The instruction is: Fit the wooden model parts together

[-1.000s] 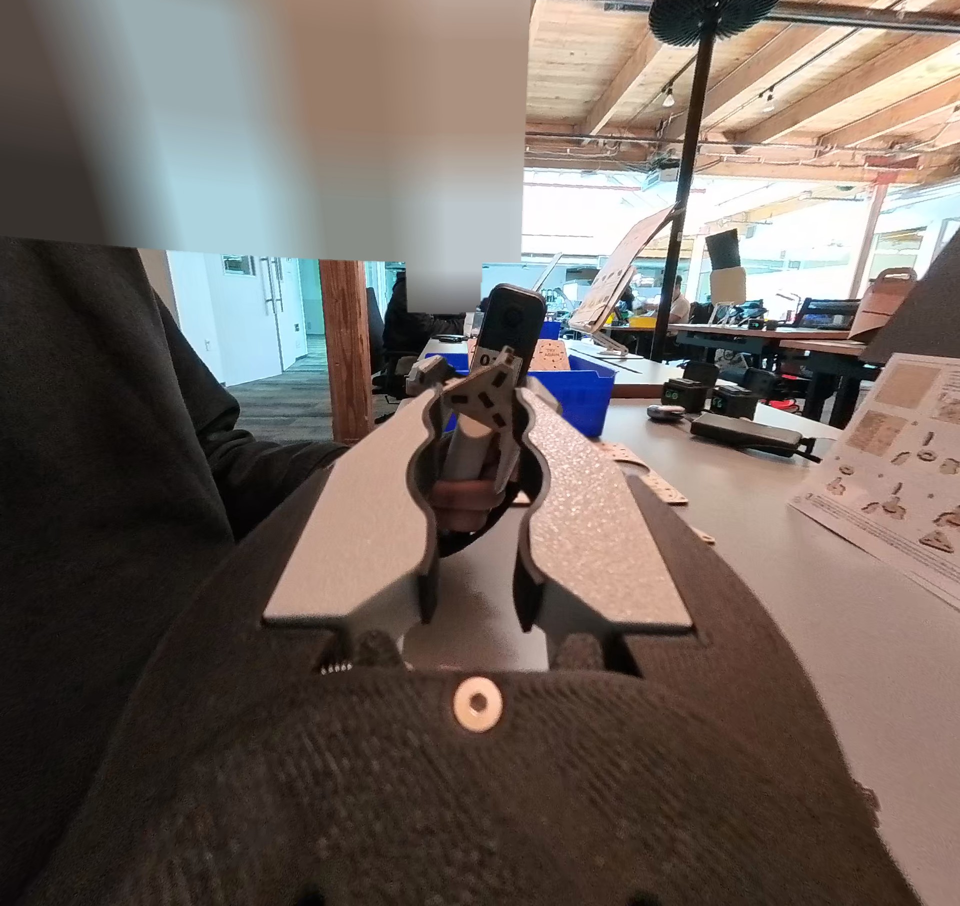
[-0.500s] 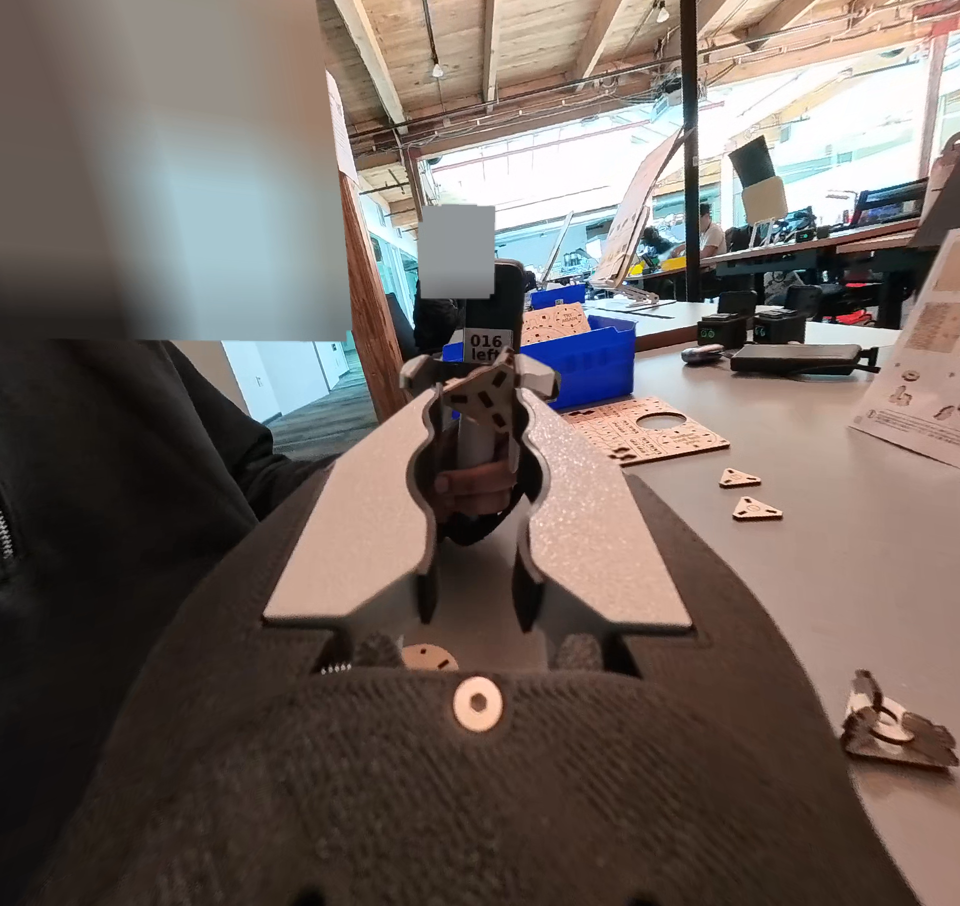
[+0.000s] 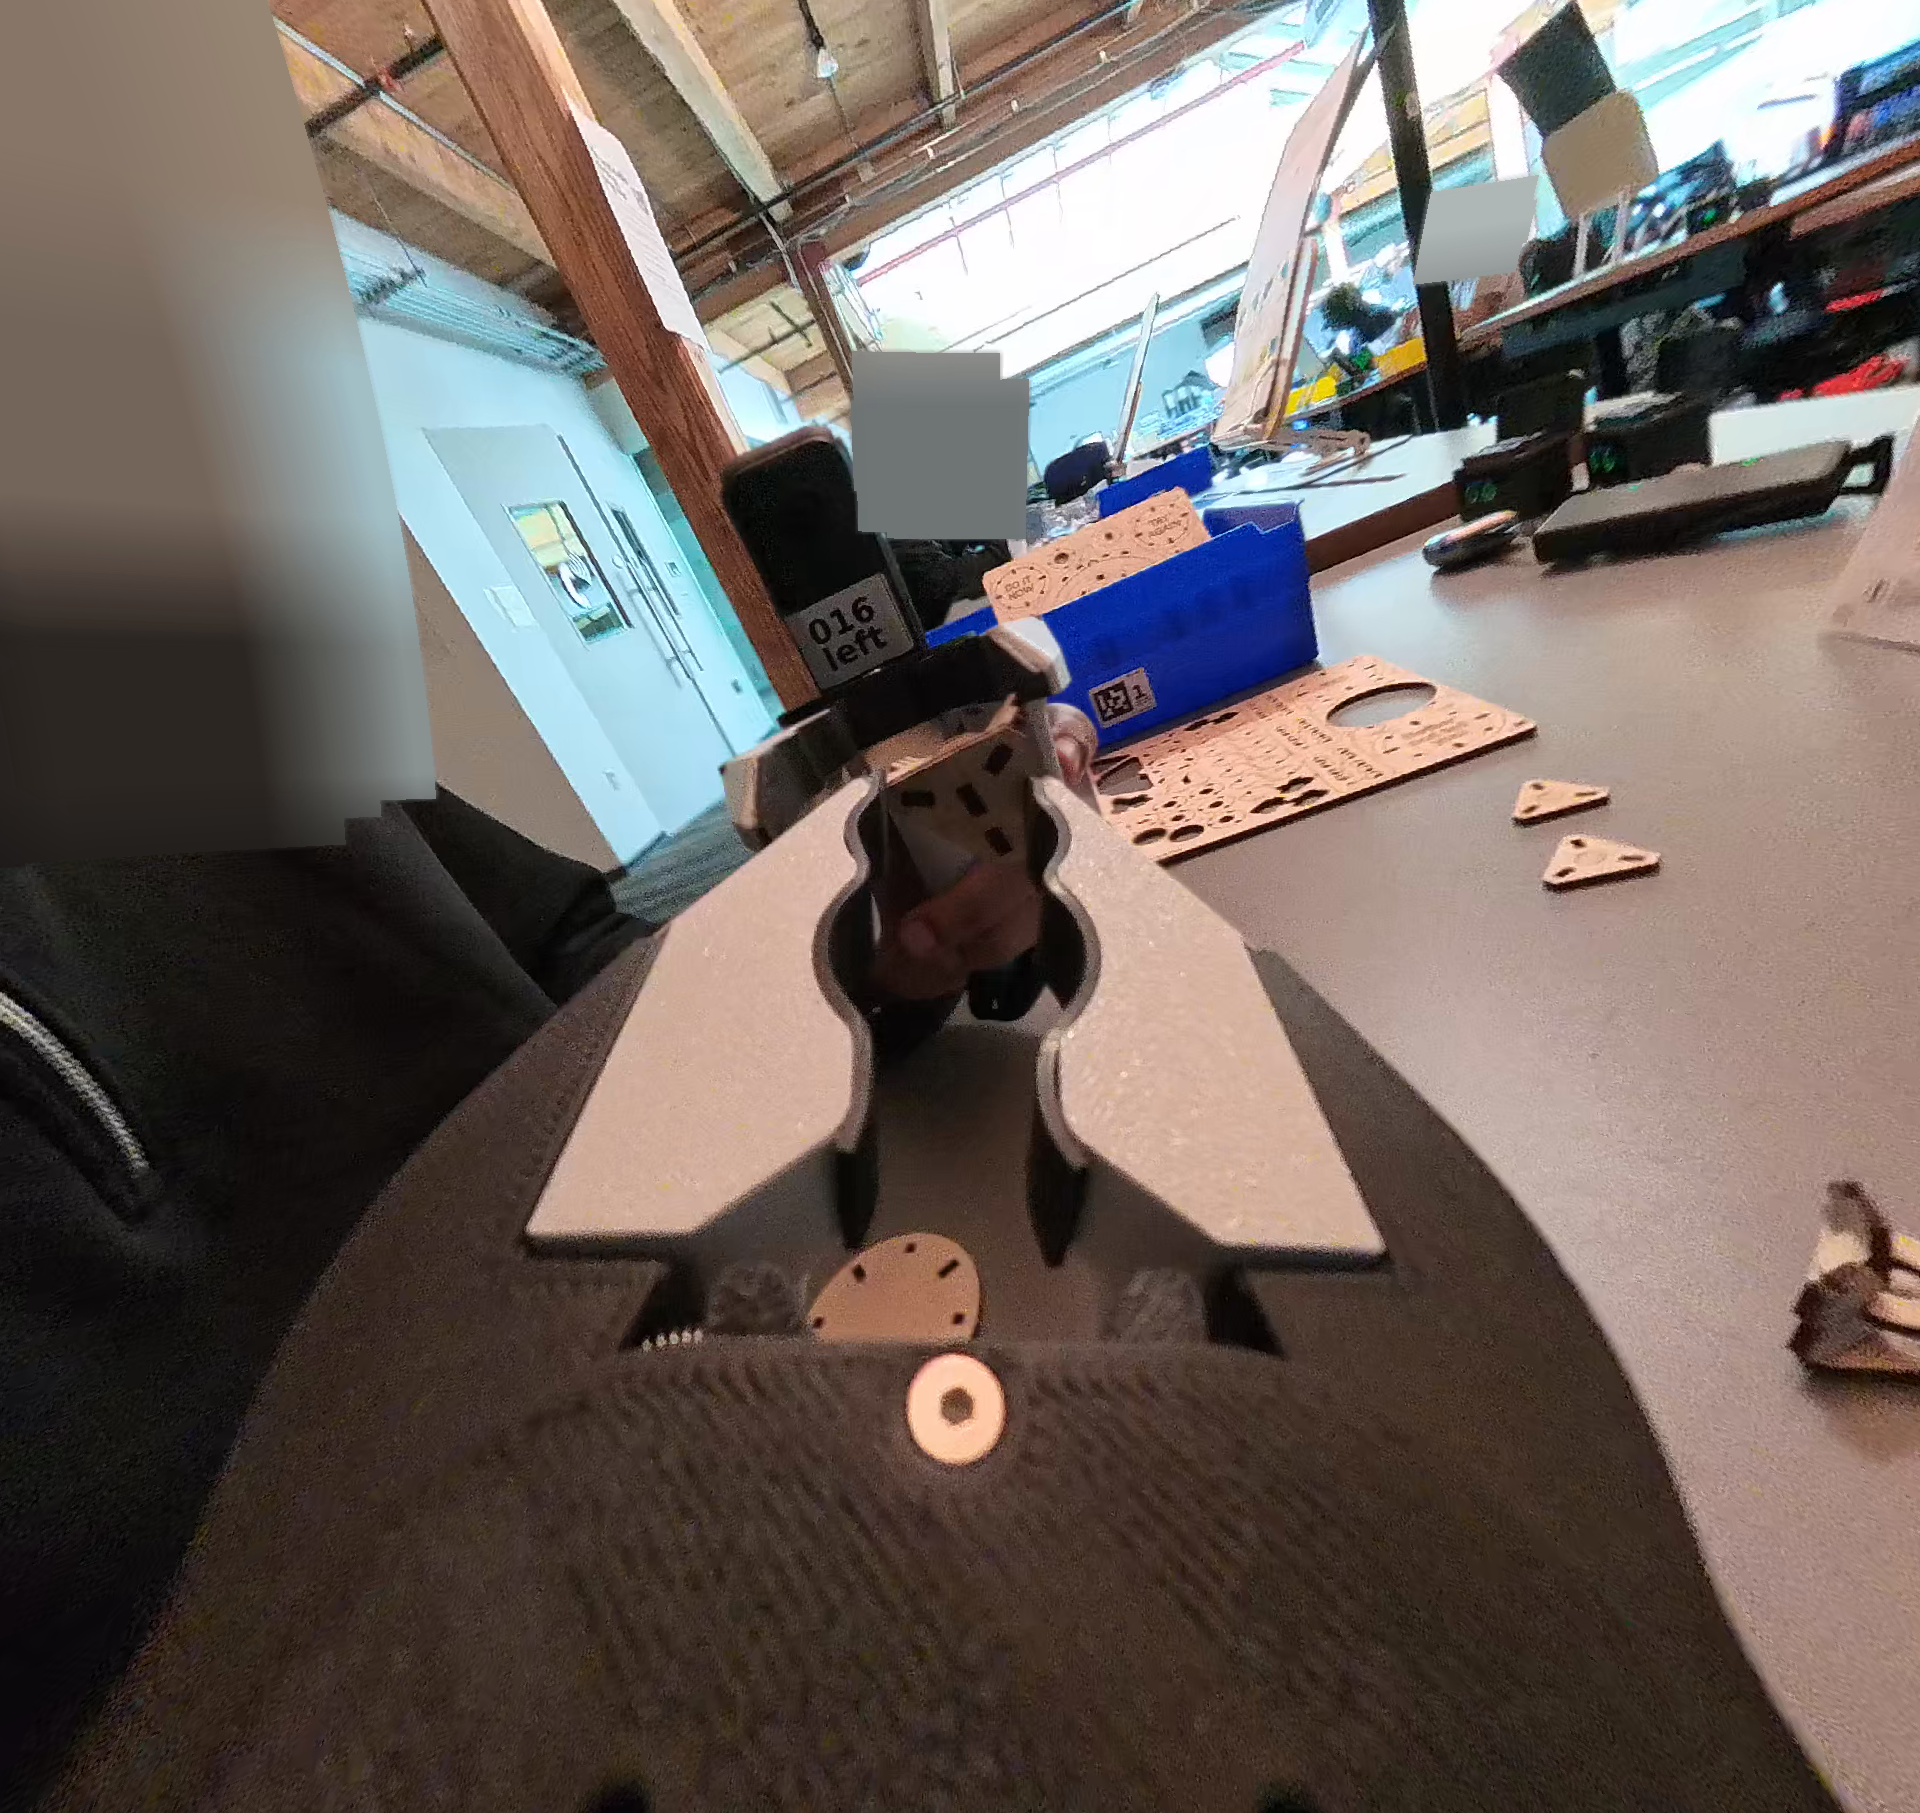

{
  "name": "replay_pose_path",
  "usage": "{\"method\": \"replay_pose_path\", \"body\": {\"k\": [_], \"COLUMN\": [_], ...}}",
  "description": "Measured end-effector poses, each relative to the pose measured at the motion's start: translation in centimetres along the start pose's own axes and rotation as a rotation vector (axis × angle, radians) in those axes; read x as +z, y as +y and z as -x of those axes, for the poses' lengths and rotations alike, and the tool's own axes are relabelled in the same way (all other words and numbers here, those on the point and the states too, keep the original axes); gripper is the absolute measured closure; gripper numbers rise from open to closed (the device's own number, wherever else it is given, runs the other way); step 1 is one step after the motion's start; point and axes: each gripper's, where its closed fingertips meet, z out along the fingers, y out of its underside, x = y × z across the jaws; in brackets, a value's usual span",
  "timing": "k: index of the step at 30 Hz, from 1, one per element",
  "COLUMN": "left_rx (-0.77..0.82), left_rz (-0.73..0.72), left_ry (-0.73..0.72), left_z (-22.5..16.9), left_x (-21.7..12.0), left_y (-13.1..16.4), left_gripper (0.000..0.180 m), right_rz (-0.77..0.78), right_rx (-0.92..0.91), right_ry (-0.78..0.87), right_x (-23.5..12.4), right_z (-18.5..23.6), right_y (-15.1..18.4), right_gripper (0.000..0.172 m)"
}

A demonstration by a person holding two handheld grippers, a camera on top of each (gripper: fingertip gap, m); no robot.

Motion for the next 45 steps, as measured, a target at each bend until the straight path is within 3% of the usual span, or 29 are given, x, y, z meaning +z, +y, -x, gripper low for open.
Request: {"method": "replay_pose_path", "body": {"k": [7,25,34,45], "left_rx": [0.029,0.011,0.018,0.08], "left_rz": [0.023,0.012,0.013,0.041], "left_ry": [-0.037,-0.052,-0.052,-0.087], "left_z": [0.4,0.8,0.7,0.8], "left_x": [0.1,-0.2,-0.2,-0.2], "left_y": [0.3,0.2,0.2,0.4], "left_gripper": [0.129,0.149,0.148,0.156], "right_rz": [-0.055,-0.019,-0.024,-0.07], "right_rx": [0.135,0.09,0.104,0.323], "right_ry": [-0.045,-0.052,-0.062,-0.176], "right_x": [-0.5,-0.1,-0.1,-0.6], "right_z": [-0.2,0.2,0.6,1.1], "right_y": [-0.7,-0.3,-0.4,-0.8], "right_gripper": [0.148,0.148,0.148,0.147]}}
